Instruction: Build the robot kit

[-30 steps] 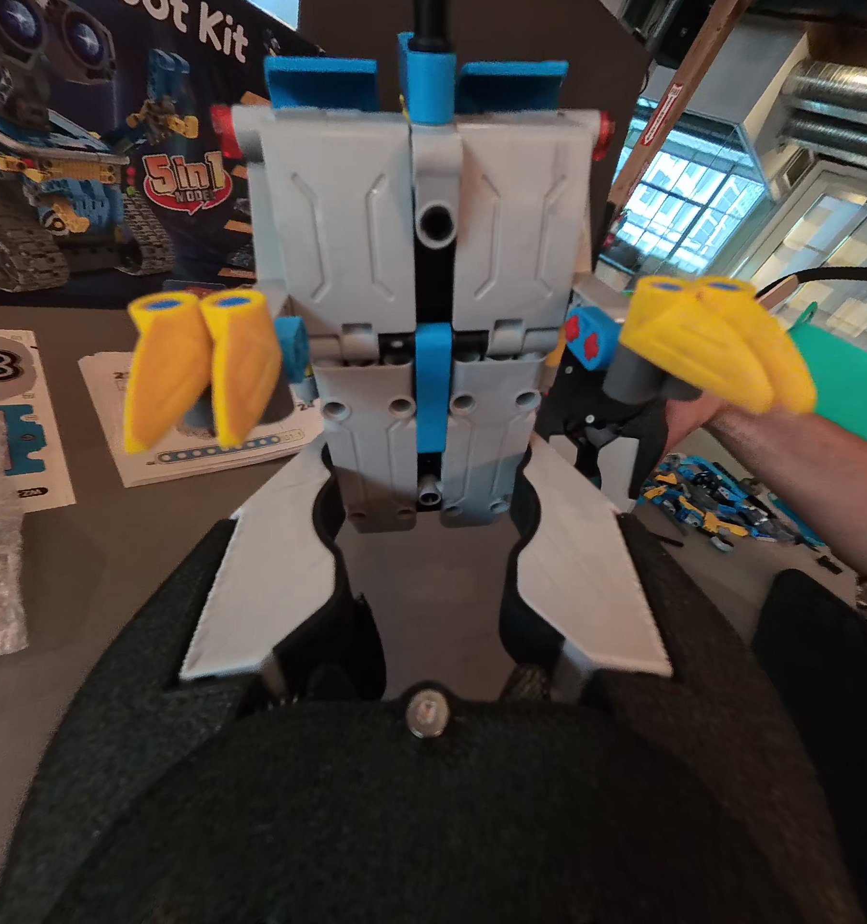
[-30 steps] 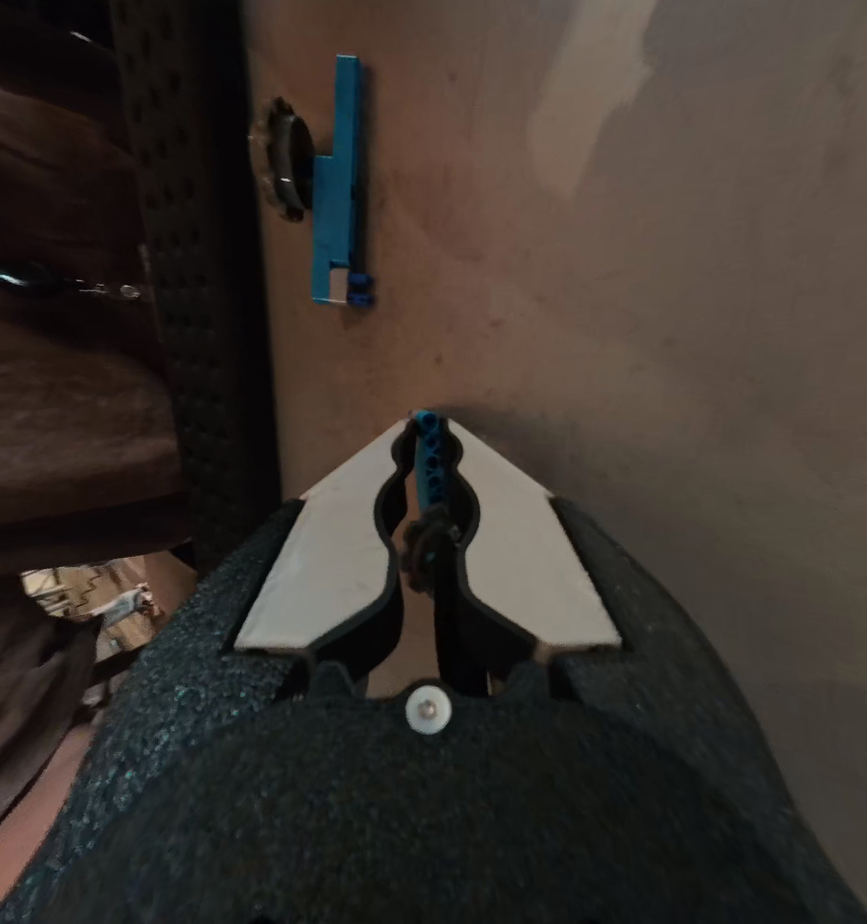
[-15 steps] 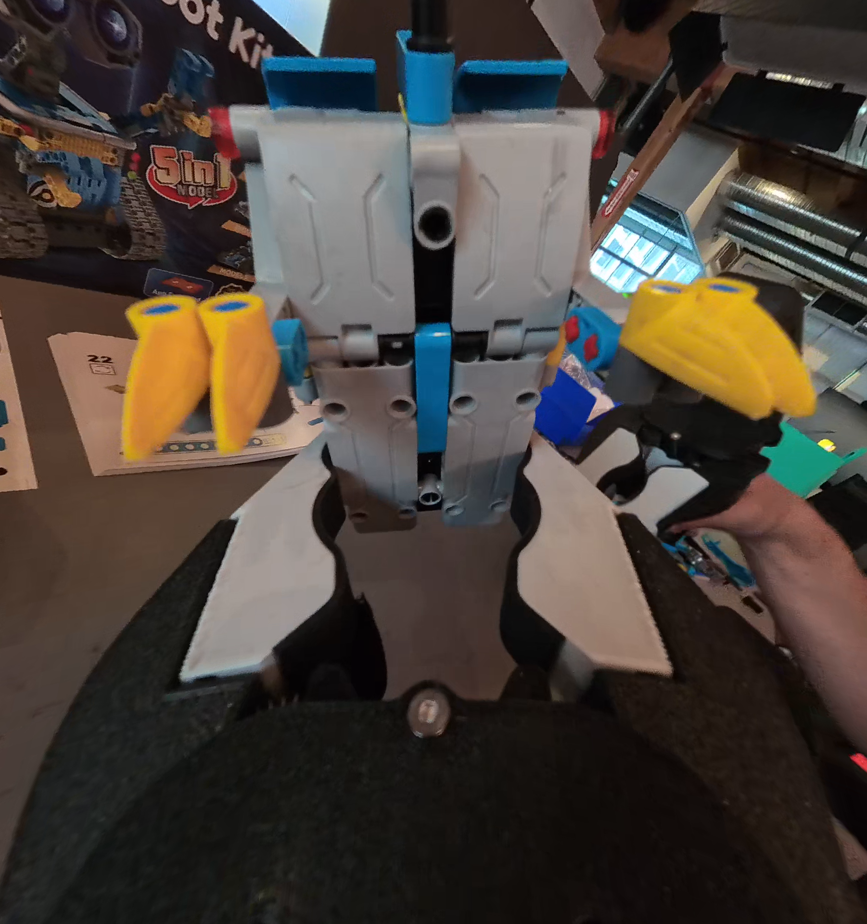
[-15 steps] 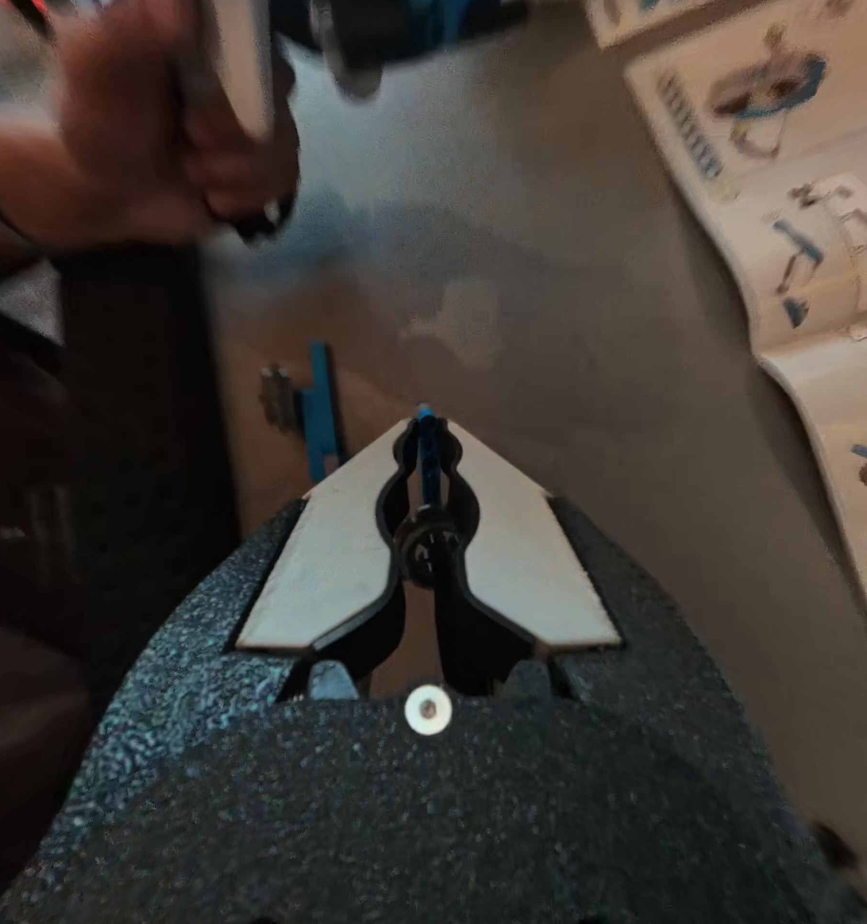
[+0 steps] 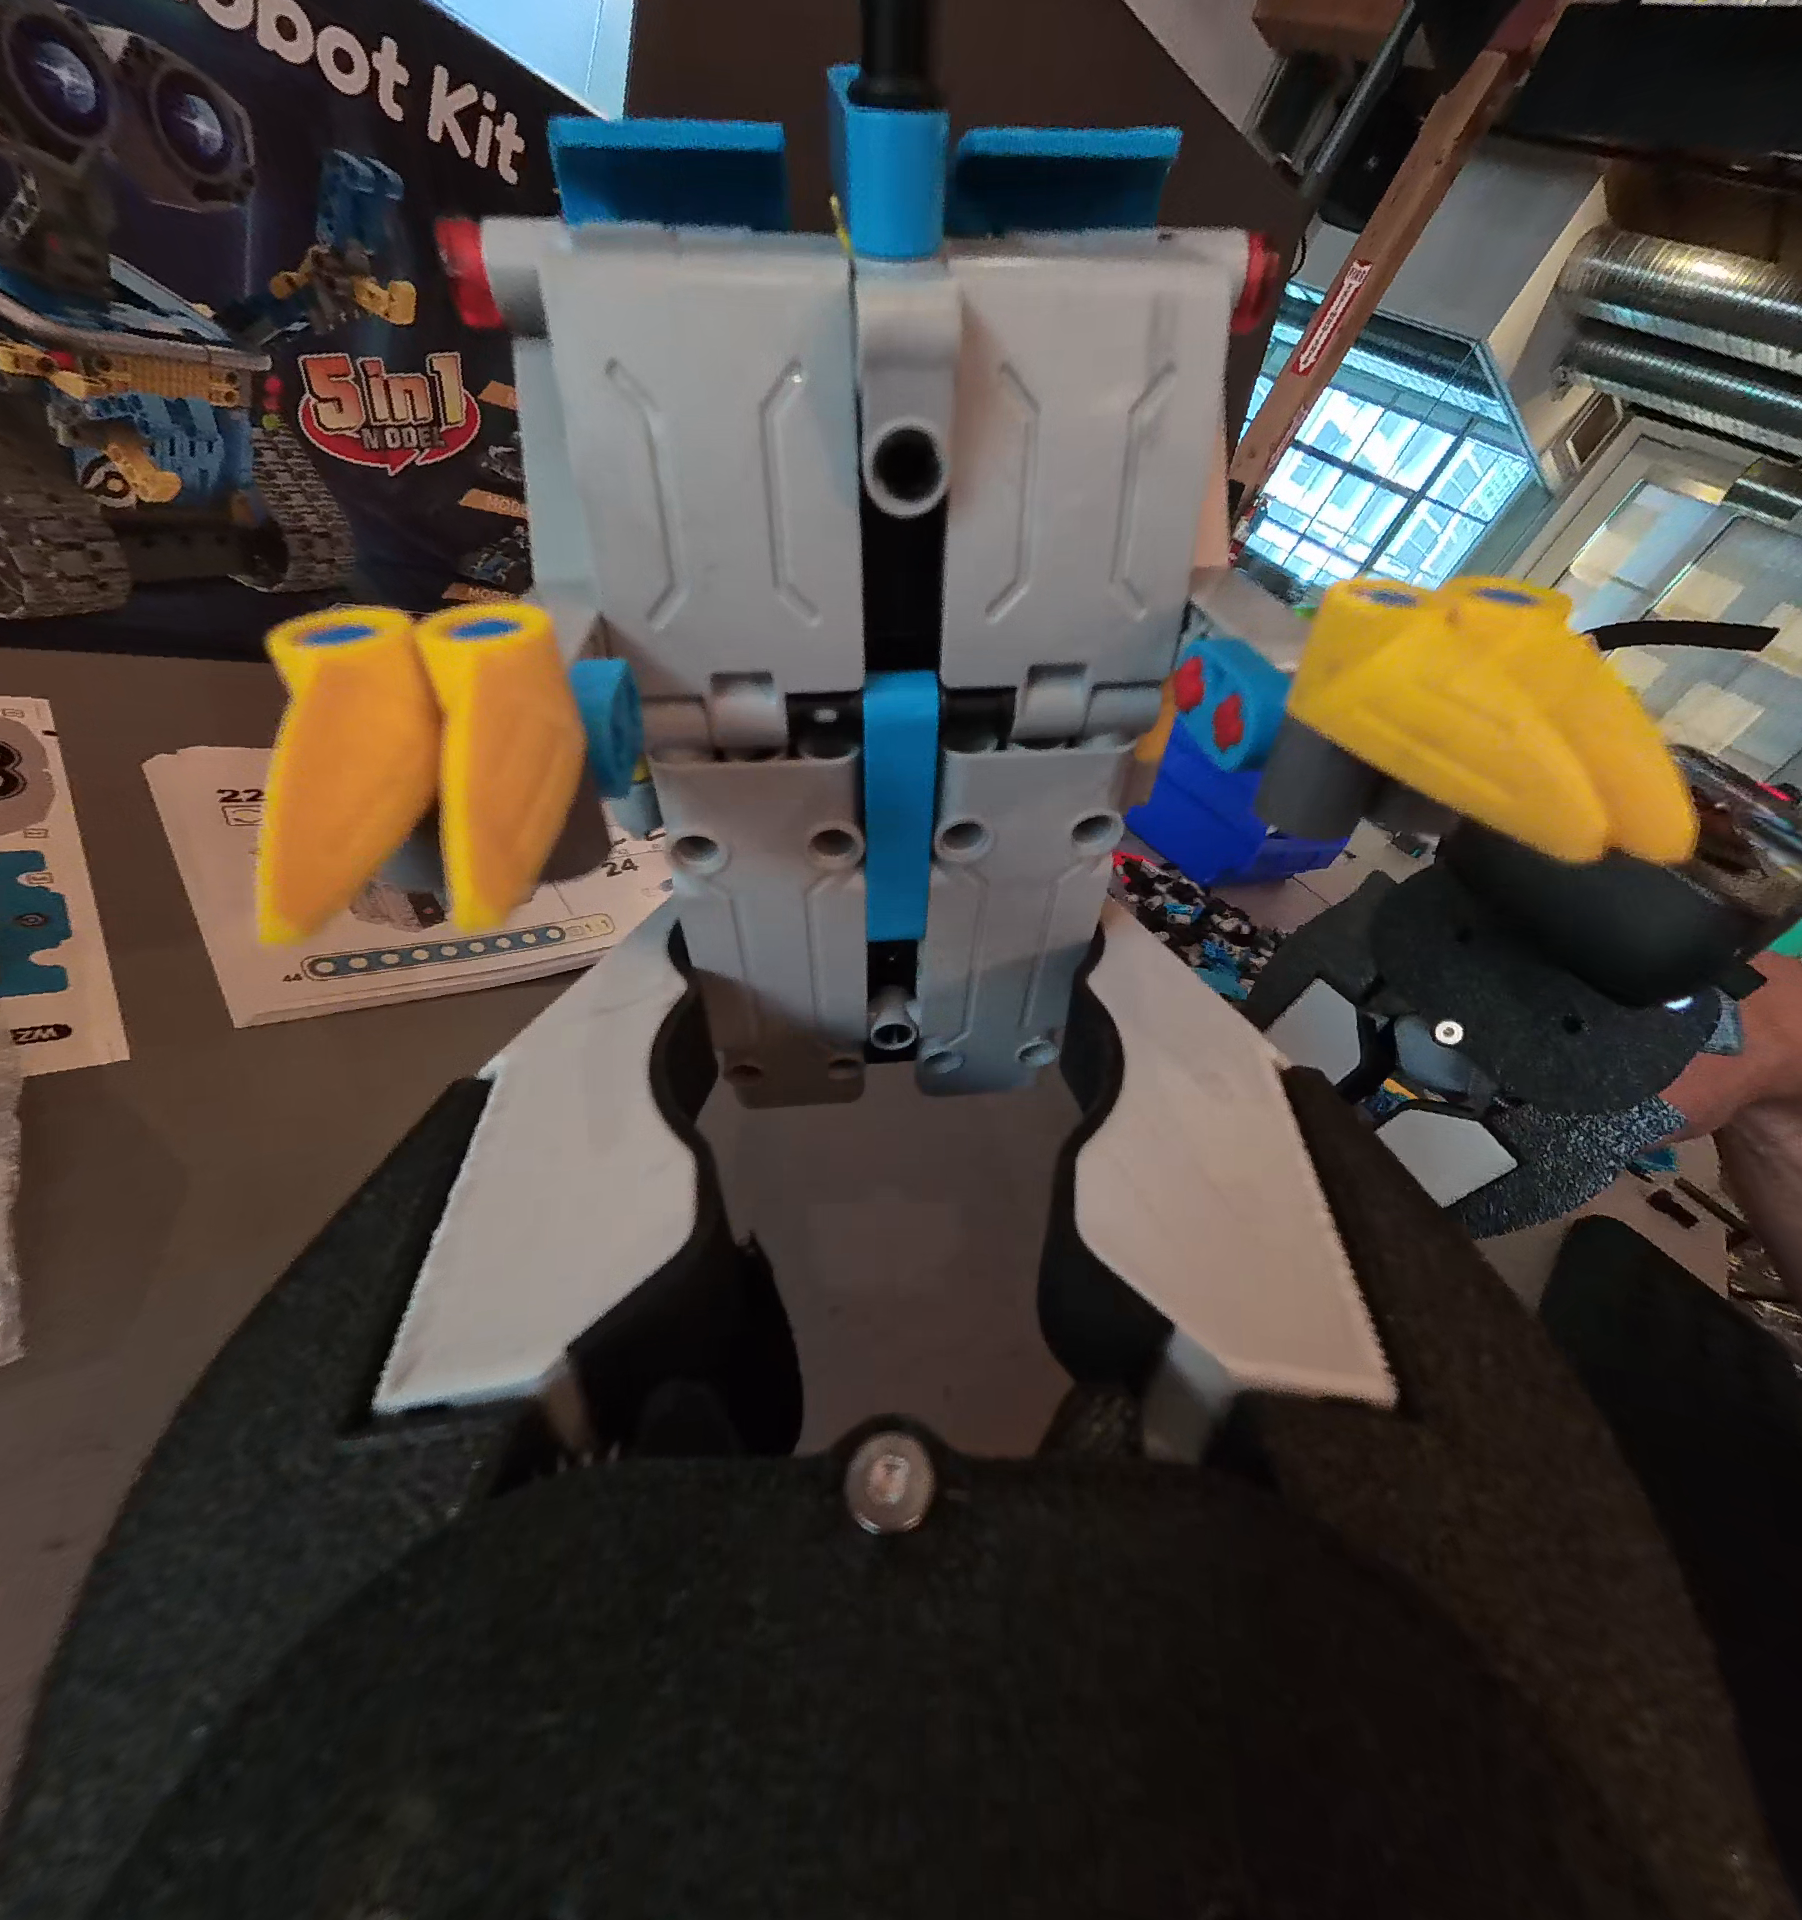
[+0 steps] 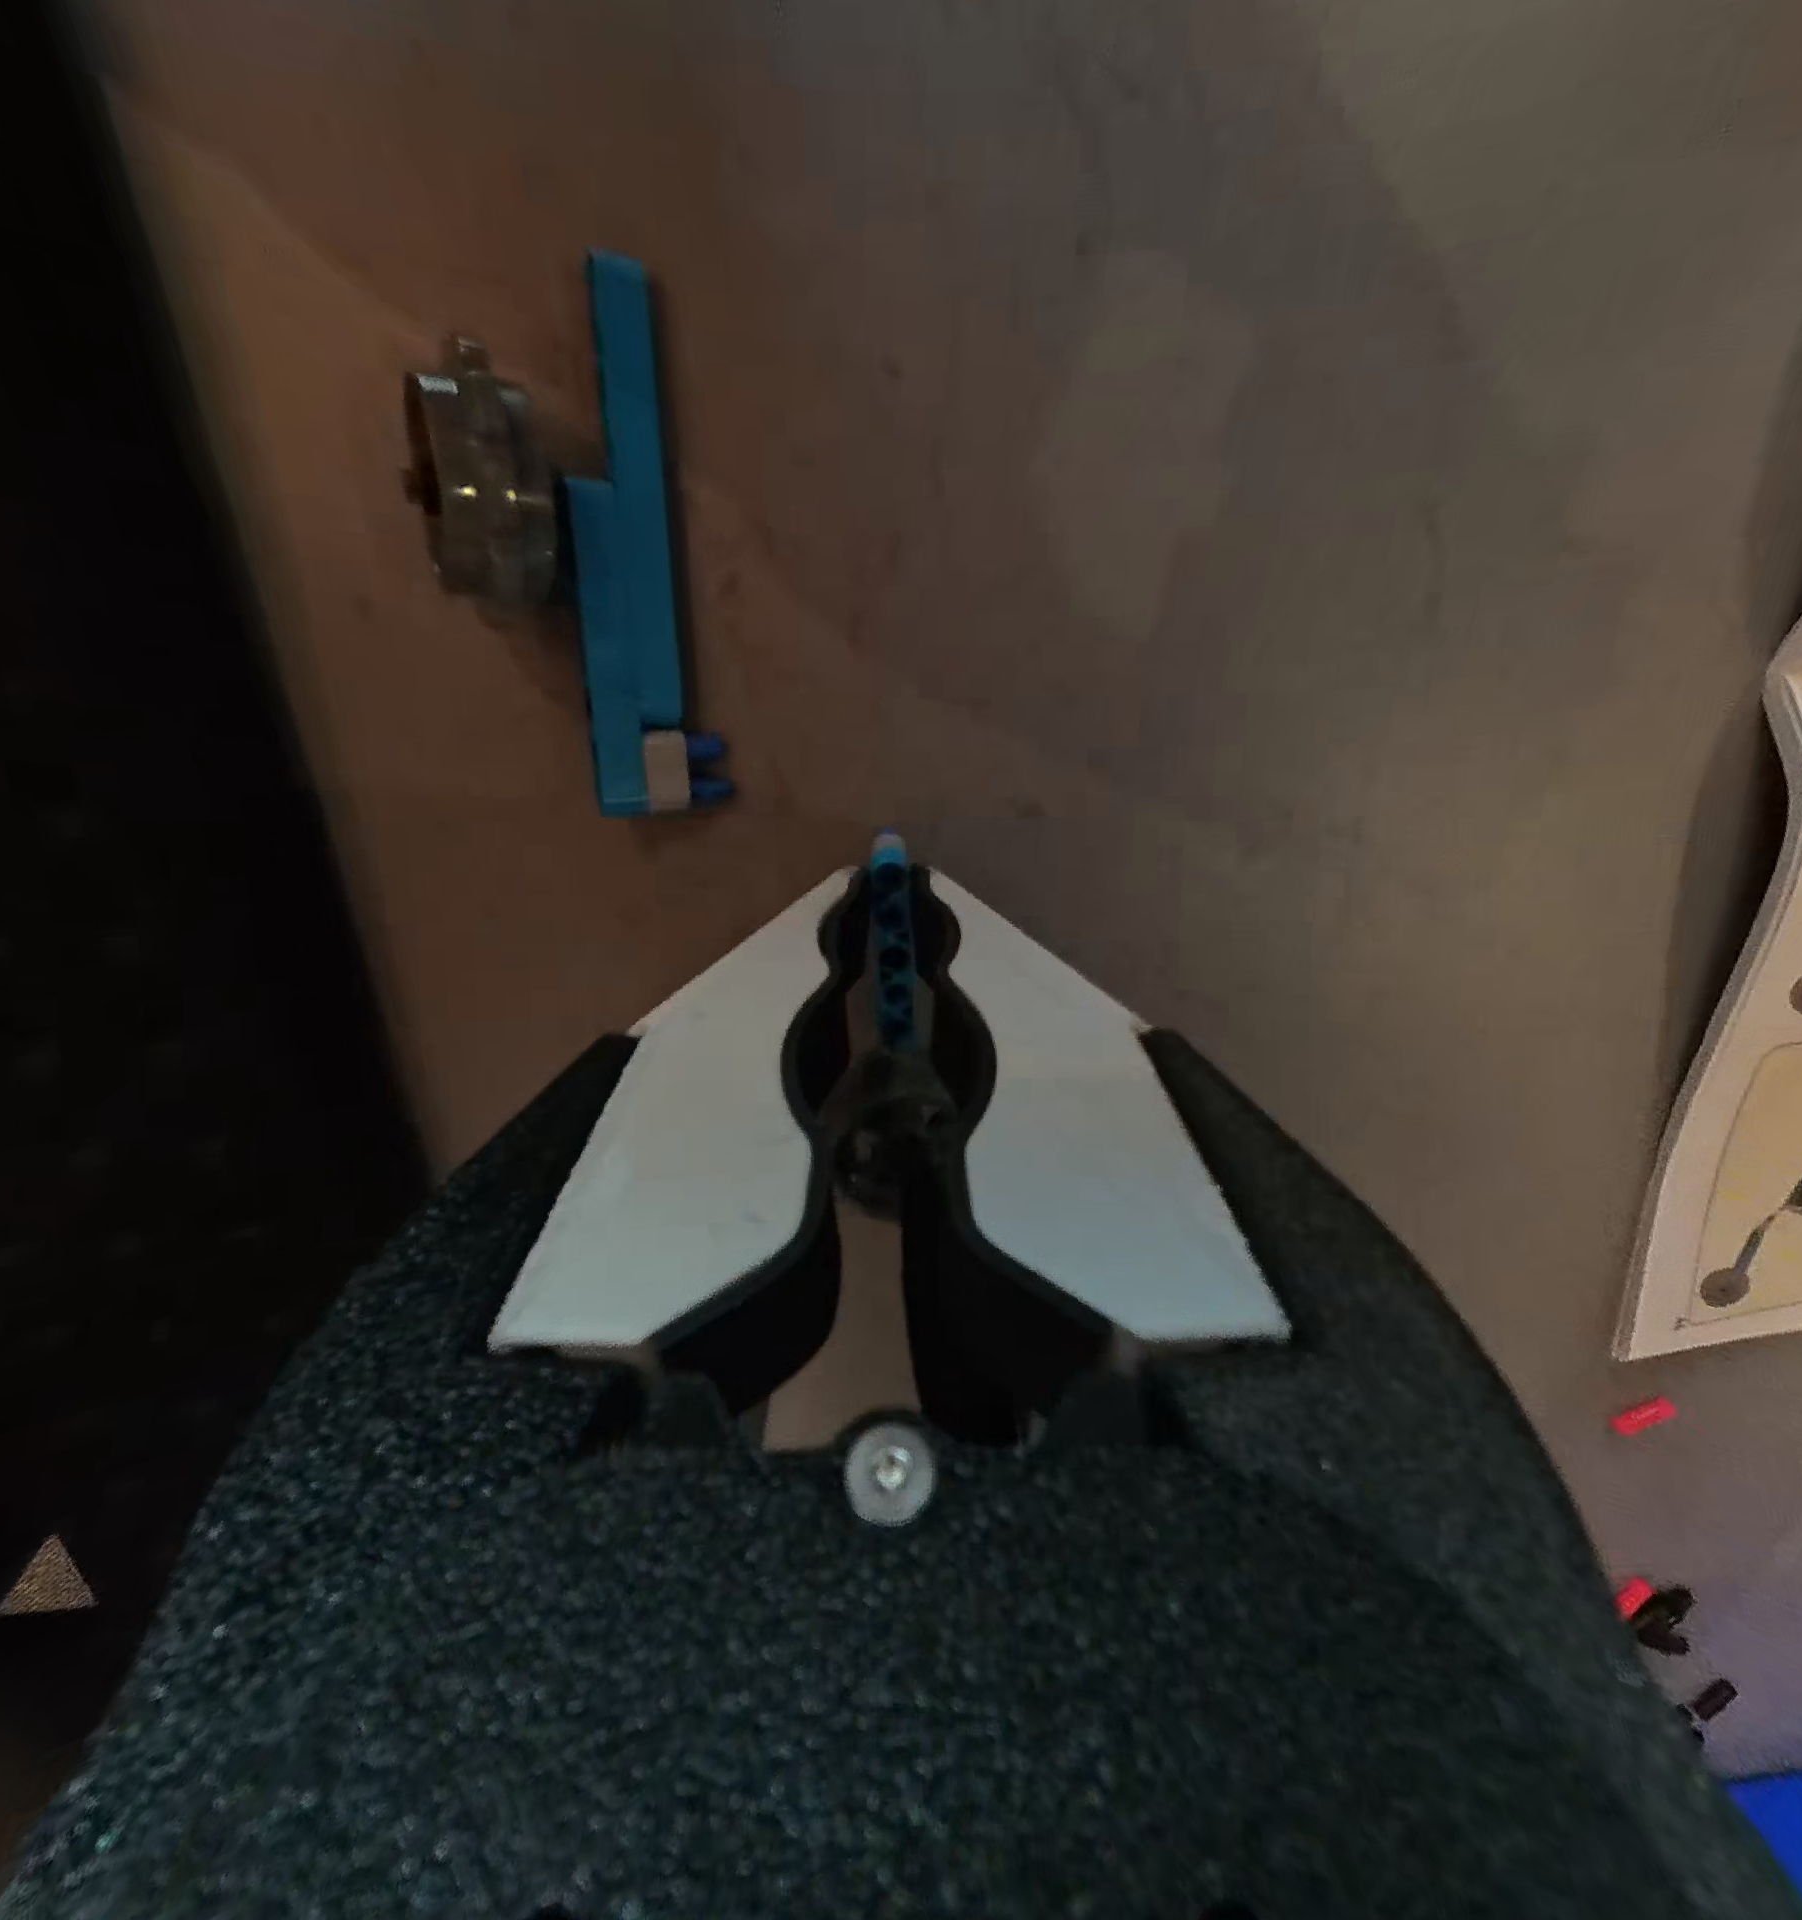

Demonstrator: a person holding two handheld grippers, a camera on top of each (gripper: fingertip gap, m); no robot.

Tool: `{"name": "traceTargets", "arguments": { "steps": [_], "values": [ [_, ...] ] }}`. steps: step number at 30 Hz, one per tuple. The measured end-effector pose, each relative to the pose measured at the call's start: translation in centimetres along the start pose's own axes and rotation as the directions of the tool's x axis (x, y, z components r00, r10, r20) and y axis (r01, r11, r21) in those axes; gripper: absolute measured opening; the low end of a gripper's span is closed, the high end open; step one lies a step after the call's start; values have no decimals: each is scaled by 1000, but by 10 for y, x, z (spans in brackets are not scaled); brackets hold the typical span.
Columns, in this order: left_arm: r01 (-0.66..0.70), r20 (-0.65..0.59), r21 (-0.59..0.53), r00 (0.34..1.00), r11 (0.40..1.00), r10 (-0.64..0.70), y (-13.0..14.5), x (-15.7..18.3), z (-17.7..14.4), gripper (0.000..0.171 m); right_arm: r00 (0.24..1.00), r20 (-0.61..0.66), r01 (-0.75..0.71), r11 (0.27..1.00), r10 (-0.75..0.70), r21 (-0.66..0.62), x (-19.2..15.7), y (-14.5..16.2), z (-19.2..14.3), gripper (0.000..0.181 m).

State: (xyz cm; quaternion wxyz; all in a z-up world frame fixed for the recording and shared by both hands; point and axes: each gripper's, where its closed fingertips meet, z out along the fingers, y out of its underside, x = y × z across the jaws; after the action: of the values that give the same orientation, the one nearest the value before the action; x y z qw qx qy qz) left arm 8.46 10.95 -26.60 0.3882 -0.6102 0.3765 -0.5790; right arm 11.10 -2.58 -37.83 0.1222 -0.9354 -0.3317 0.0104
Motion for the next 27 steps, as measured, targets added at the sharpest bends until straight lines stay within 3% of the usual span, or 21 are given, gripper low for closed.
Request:
{"name": "traceTargets", "arguments": {
  "steps": [1, 13, 19, 21, 24, 25, 27],
  "values": [
    [2, -1, 1, 1000, 1000, -2, 0, 0, 0, 66, 1000, -1, 3, 1000, -3, -2, 0, 0, 0, 8],
    [7, -2, 2, 1000, 1000, -7, 0, -1, -1, 66, 999, 29, 11, 1000, -12, 20, 1, -1, 7, 8],
    [55, -34, 9, 998, 998, -54, -1, 0, 0, 66, 993, 83, -107, 964, 90, 244, 13, -17, 1, 7],
    [104, -64, 26, 993, 994, -102, -3, 1, -1, 66, 977, 142, -209, 863, 161, 461, 19, -49, -30, 7],
    [181, -109, 68, 979, 981, -173, -10, 3, -2, 66, 922, 236, -373, 535, 309, 758, 38, -103, -96, 8],
    [199, -115, 82, 975, 977, -189, -12, 2, -3, 66, 891, 275, -422, 442, 360, 791, 41, -113, -105, 7],
    [218, -117, 109, 972, 970, -205, -16, 1, -4, 66, 846, 340, -492, 356, 411, 794, 39, -128, -100, 7]
  ]
}}
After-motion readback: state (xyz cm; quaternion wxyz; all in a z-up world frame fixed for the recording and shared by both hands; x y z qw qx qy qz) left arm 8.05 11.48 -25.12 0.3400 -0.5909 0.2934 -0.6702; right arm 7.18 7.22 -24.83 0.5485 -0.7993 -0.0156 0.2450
